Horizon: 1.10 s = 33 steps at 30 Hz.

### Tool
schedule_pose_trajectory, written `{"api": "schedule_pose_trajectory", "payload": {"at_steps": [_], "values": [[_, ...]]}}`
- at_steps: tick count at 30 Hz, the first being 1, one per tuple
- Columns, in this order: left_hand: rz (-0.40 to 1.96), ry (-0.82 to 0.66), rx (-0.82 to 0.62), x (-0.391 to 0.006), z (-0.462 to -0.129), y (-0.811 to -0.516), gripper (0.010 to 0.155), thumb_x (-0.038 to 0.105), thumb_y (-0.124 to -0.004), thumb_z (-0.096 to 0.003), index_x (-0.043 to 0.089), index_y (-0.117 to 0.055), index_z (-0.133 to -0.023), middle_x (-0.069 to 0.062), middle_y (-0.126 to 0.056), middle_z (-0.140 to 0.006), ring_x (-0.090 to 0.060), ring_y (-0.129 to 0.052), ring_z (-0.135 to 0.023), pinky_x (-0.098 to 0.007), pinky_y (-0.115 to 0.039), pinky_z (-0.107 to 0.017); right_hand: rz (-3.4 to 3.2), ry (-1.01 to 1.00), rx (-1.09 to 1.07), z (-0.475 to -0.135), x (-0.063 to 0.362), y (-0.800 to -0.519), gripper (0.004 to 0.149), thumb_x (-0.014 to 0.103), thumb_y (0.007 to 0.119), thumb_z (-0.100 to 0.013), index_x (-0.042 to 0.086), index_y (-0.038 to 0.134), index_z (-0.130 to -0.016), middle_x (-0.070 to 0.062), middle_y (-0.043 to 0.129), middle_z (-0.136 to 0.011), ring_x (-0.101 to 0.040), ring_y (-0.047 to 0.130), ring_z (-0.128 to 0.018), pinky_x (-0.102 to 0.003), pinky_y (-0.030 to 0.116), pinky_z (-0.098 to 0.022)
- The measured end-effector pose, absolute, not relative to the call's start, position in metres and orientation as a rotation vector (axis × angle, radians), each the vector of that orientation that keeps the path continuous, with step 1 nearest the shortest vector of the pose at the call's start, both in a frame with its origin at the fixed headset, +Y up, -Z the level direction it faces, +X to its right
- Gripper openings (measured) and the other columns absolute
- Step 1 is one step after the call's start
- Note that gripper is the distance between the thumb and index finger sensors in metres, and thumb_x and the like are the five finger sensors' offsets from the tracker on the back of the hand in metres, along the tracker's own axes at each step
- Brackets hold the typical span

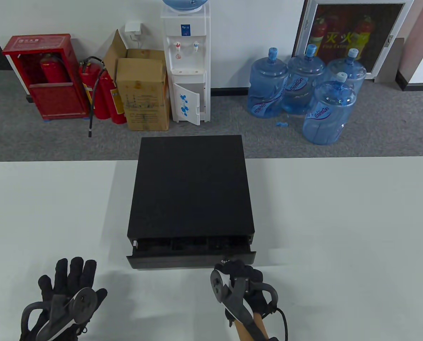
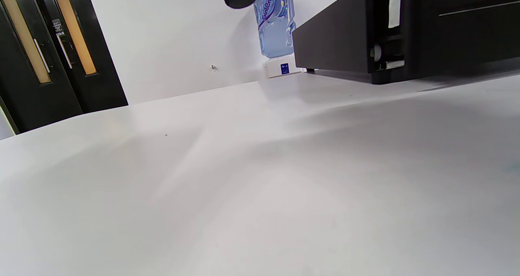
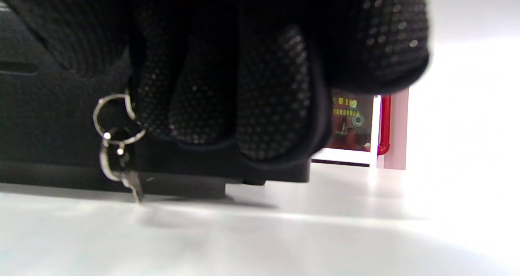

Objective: Close cash drawer

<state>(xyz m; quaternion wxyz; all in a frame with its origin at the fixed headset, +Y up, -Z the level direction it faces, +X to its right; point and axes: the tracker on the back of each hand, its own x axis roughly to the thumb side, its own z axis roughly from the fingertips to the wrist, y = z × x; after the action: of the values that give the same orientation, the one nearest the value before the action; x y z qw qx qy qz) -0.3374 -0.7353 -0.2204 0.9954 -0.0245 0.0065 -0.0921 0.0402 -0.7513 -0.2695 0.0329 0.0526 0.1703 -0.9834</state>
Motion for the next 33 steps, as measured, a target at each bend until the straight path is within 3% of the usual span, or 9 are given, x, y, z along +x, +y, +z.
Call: {"api": "schedule_pose_trajectory", "payload": {"at_steps": [12,18,28,33], "values": [[-0.174,-0.003,-0.048,-0.335,-0.221,-0.735,0.081,0.07,-0.044,-0.0497,0.032,-0.024,-0.119,-0.01,-0.035,-0.13,-0.045,-0.029,-0.12,-0.074,-0.034,-0.076,-3.079,0.459,0.23,-0.276,0.043,-0.758,0.039,0.061,0.075,-0.038,0.04,0.096,-0.063,0.006,0.107,-0.052,-0.011,0.108,-0.03,-0.034,0.092,-0.032],[-0.175,-0.014,-0.048,-0.334,-0.221,-0.736,0.081,0.07,-0.044,-0.0497,0.032,-0.024,-0.119,-0.01,-0.035,-0.13,-0.044,-0.029,-0.12,-0.074,-0.034,-0.076,-3.195,0.15,0.317,-0.294,0.039,-0.761,0.041,0.052,0.068,-0.042,0.027,0.093,-0.062,0.0,0.103,-0.049,-0.012,0.103,-0.026,-0.038,0.09,-0.029],[-0.171,-0.017,-0.055,-0.333,-0.221,-0.738,0.082,0.07,-0.044,-0.0497,0.031,-0.024,-0.119,-0.011,-0.033,-0.13,-0.045,-0.028,-0.12,-0.074,-0.033,-0.076,-3.169,-0.271,0.443,-0.323,0.034,-0.757,0.043,0.052,0.064,-0.043,0.026,0.092,-0.063,0.0,0.101,-0.049,-0.012,0.101,-0.026,-0.039,0.089,-0.029],[-0.183,-0.021,-0.057,-0.331,-0.222,-0.738,0.081,0.07,-0.044,-0.0498,0.032,-0.023,-0.119,-0.011,-0.032,-0.13,-0.045,-0.027,-0.12,-0.074,-0.033,-0.076,-3.186,-0.341,0.477,-0.331,0.034,-0.758,0.043,0.051,0.064,-0.043,0.026,0.091,-0.063,-0.001,0.1,-0.05,-0.013,0.1,-0.026,-0.039,0.088,-0.03]]}}
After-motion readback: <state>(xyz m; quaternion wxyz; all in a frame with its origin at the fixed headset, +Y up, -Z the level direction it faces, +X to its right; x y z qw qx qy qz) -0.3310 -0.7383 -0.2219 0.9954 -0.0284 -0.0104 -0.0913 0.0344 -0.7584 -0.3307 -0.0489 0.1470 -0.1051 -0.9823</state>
